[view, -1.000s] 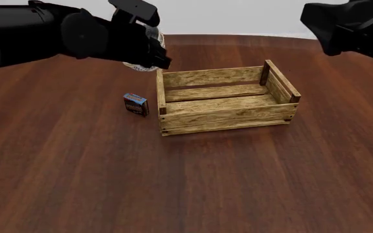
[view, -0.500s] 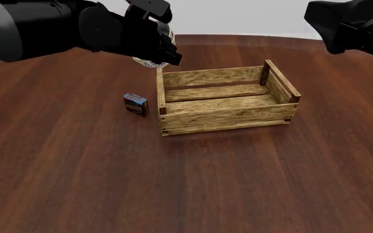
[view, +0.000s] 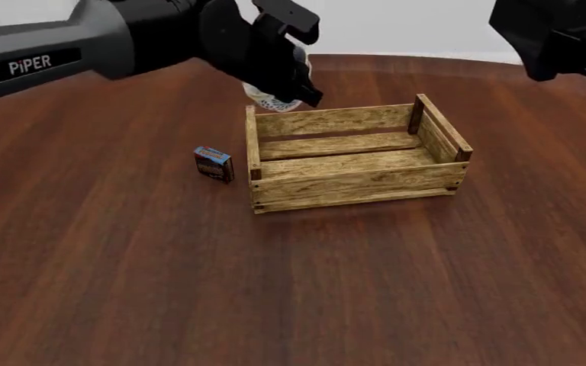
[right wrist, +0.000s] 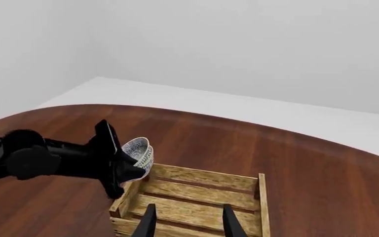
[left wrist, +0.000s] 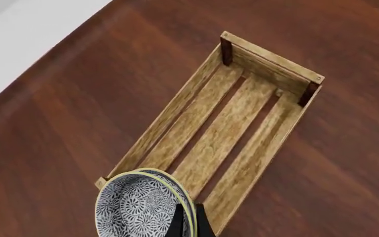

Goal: Stack the right bowl on the left bowl and place them in the tray.

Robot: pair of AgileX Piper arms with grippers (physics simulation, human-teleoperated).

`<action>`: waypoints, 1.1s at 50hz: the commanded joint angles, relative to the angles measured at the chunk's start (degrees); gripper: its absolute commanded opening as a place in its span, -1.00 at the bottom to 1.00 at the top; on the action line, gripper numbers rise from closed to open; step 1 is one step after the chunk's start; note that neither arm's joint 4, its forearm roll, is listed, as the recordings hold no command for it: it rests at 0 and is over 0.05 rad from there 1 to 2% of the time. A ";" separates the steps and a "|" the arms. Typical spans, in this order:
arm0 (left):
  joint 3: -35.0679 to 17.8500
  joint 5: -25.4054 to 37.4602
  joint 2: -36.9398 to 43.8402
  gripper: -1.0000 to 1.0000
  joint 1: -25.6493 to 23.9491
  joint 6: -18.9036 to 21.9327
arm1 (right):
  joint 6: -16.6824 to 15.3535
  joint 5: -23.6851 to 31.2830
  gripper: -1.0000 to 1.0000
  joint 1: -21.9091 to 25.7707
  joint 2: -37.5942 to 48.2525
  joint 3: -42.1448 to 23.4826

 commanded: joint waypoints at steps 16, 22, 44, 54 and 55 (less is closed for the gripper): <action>-21.50 14.38 13.80 -1.00 0.58 1.50 | 0.14 0.40 1.00 0.39 -0.12 -0.15; -27.54 17.93 17.63 -1.00 0.32 1.83 | 0.25 0.57 1.00 0.37 -0.39 -0.20; -43.78 25.74 30.26 -1.00 0.77 2.08 | 0.63 0.84 1.00 0.31 -0.76 -0.38; -43.42 25.60 31.50 -1.00 0.44 1.47 | 0.59 0.99 1.00 0.32 -0.87 -0.47; -43.49 25.65 31.62 -1.00 0.49 1.52 | 0.61 0.99 1.00 0.33 -0.88 -0.47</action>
